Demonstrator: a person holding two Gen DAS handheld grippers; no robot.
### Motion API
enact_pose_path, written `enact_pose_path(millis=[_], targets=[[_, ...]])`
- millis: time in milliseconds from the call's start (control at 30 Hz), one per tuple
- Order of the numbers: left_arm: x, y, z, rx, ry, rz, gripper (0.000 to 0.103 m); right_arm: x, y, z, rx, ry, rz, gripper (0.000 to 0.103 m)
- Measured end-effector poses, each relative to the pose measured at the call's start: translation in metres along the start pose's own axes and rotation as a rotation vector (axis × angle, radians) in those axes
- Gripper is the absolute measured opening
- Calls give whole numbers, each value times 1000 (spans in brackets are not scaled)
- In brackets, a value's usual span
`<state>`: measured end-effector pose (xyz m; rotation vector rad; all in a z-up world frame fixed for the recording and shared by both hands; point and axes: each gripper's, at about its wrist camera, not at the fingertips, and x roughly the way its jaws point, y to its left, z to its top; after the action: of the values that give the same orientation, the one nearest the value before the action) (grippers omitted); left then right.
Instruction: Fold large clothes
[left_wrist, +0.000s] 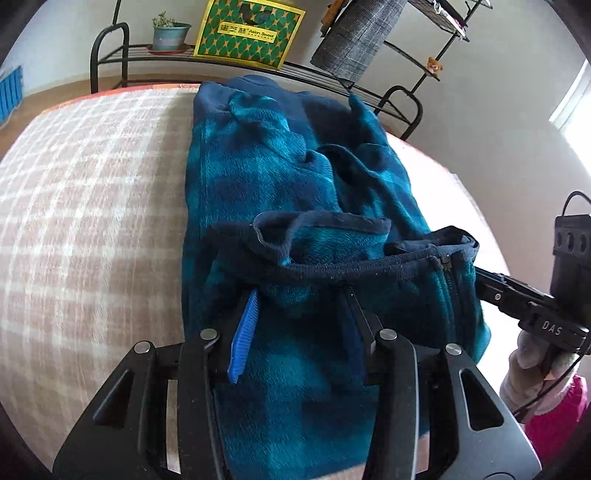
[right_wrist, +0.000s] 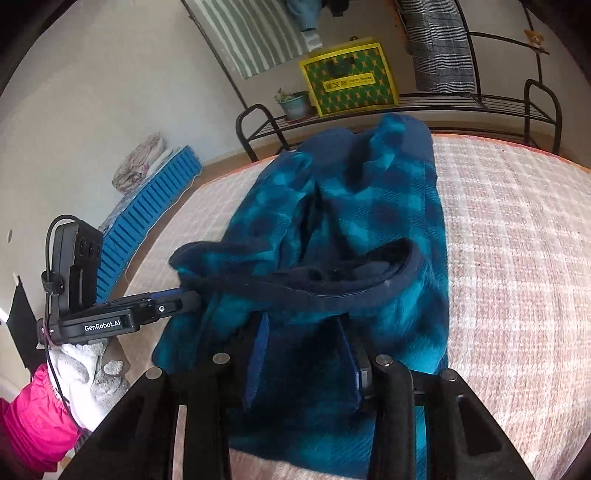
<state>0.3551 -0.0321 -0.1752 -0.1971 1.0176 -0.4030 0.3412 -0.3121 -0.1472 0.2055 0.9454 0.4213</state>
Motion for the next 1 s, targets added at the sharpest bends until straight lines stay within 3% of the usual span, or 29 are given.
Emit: enact_pose_path(millis=[67, 133, 200, 300, 400, 467, 600, 667, 767, 800, 833, 867, 900, 1000], targets=[[21, 6, 4, -6, 26, 35, 44, 15, -12, 3, 21, 24, -86, 29], [26, 13, 3, -21, 1, 17, 44, 30, -27, -2, 85, 61, -104, 16], [26, 14, 0, -1, -8, 10, 44, 33, -36, -8, 131, 44, -71, 14], [14, 11, -1, 13, -7, 40, 44, 28, -30, -5, 98, 68, -81, 16], [-13, 8, -10, -3, -46, 32, 44, -1, -30, -9, 105, 24, -44, 21], [-31, 7, -23, 2, -75, 27, 44, -26, -32, -21, 110, -33, -67, 31], [-43, 23, -48, -75, -49, 35, 45, -58, -45, -52, 142, -84, -137, 64], [-41, 35, -58, -143, -23, 22, 49, -58, -56, -64, 176, -52, -101, 65], [-35, 45, -67, -238, -5, -47, 51, -49, -63, -74, 215, -9, -36, 52], [-31, 46, -66, -258, 1, -91, 49, -46, -62, -75, 219, -2, -18, 41], [-29, 45, -67, -264, 5, -109, 29, -44, -61, -75, 223, -1, -6, 34], [-27, 43, -67, -261, 13, -113, 22, -44, -59, -74, 221, -4, -7, 31], [-30, 41, -67, -263, 13, -113, 16, -45, -55, -73, 215, 0, -3, 18], [-49, 45, -75, -300, -4, -114, 12, -58, -45, -75, 170, 21, -38, 9]])
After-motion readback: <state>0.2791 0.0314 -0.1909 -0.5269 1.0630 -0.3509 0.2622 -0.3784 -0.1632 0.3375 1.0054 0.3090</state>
